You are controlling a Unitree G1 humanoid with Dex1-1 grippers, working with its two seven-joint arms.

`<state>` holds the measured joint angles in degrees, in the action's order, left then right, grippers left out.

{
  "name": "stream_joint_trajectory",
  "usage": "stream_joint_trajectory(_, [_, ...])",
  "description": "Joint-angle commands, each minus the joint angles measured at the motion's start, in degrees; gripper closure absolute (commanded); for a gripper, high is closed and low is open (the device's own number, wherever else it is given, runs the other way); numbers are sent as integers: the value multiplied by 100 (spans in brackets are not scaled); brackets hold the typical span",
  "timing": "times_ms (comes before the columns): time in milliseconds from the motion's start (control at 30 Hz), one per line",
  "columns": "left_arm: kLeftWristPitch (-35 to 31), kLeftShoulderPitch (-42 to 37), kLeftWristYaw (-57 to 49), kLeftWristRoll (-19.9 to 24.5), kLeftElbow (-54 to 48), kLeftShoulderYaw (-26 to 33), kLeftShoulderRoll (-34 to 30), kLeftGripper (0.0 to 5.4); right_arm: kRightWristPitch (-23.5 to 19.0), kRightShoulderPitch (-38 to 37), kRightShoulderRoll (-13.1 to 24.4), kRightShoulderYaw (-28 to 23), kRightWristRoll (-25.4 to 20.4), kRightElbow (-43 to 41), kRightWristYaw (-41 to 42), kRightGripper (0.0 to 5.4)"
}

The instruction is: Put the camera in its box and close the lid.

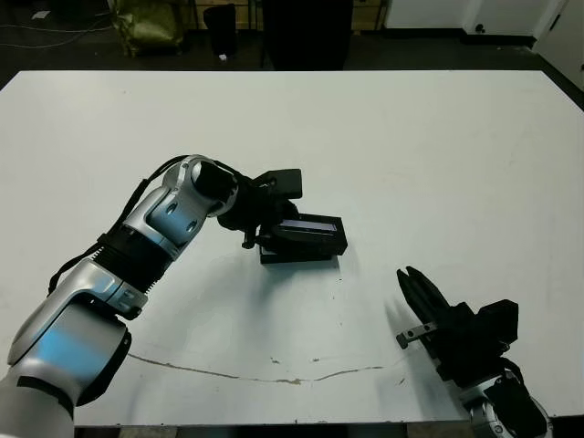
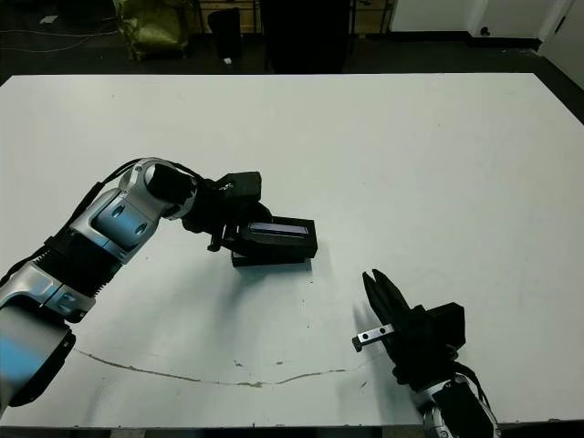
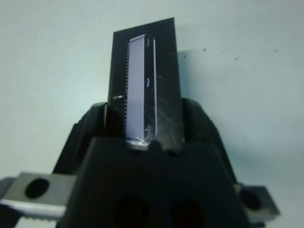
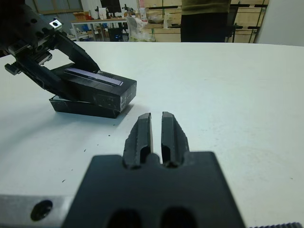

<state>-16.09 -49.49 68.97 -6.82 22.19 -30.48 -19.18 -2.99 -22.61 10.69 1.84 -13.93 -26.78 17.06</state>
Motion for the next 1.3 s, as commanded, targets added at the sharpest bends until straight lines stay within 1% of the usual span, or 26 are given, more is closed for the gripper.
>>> stream_joint_trajectory(33, [43, 15, 0, -199, 58, -106, -71, 302, -3, -35, -4, -35, -49, 118, 37, 540])
stream_joint_trajectory(267, [5, 16, 30, -296, 142, -97, -125, 302, -201, -77, 11, -7, 6, -116, -105, 540])
stream_joint_trajectory(433, [165, 3, 55, -336, 266, -121, -162, 302, -205, -79, -20, -6, -39, -81, -116, 540])
stream_joint_trajectory(600, [207, -11, 199, -270, 607, -105, -147, 303, -143, -113, -7, 9, -14, -114, -123, 540])
stream_joint_trajectory(800, [-194, -76, 416, -218, 848, -98, -138, 303, -86, -114, 32, -13, 5, -69, -78, 540])
stream_joint_trajectory(1000, [-180, -49, 457, -217, 920, -93, -172, 303, -6, -111, 34, -24, 18, 3, -38, 540])
stream_joint_trajectory(1100, [-213, -33, 477, -197, 944, -90, -179, 308, -97, -135, 50, -9, 108, -93, -108, 540])
stream_joint_trajectory(1300, [-363, 22, 488, -190, 886, -131, -219, 310, -65, -146, -2, -13, -15, -83, -73, 540])
